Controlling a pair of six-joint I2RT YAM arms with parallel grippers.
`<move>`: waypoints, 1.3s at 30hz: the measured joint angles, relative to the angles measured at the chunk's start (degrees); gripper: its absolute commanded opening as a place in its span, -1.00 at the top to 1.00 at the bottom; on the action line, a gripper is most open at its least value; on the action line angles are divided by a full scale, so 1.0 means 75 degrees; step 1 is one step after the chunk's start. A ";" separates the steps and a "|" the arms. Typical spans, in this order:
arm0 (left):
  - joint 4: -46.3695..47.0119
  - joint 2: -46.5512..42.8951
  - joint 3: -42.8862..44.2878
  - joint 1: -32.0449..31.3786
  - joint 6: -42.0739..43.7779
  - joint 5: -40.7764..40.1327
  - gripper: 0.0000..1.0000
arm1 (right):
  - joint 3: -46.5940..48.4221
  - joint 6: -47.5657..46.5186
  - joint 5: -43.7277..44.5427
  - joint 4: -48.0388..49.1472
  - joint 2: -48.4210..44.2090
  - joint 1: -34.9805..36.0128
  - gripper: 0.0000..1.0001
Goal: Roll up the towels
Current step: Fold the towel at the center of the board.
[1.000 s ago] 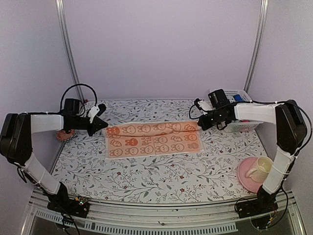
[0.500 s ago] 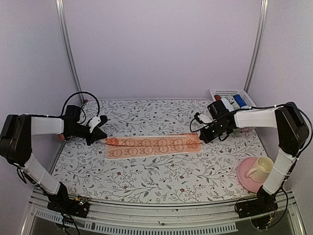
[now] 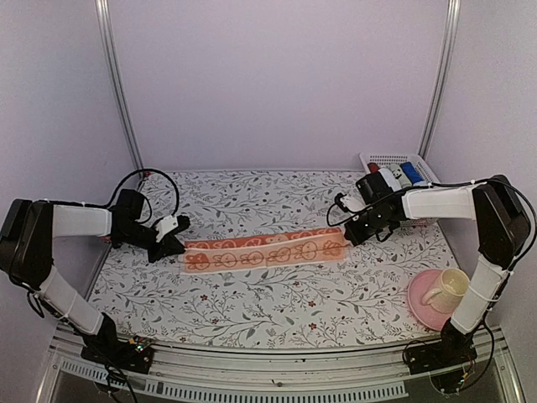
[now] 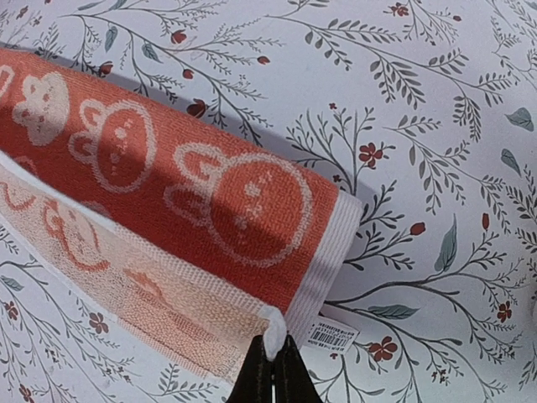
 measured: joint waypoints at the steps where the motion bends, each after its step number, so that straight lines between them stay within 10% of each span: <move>1: -0.0087 0.0000 0.0000 -0.0012 0.0073 -0.0012 0.70 | 0.0000 -0.0006 0.0044 -0.0009 0.0003 0.0015 0.92; 16: -0.0746 0.0000 0.0003 -0.0017 0.0615 -0.0423 0.09 | -0.0026 -0.0102 0.0178 -0.0268 0.0187 0.0481 0.64; 32: -0.2081 0.0085 0.0653 0.0574 0.1099 -0.0545 -0.90 | -0.0152 0.0239 0.0291 -0.0968 -0.0306 0.0466 -0.33; 39: -0.2509 0.0592 0.1376 0.1046 0.0641 -0.0131 -0.81 | -0.0105 0.0522 -0.0055 -0.1078 -0.0565 0.0140 -0.43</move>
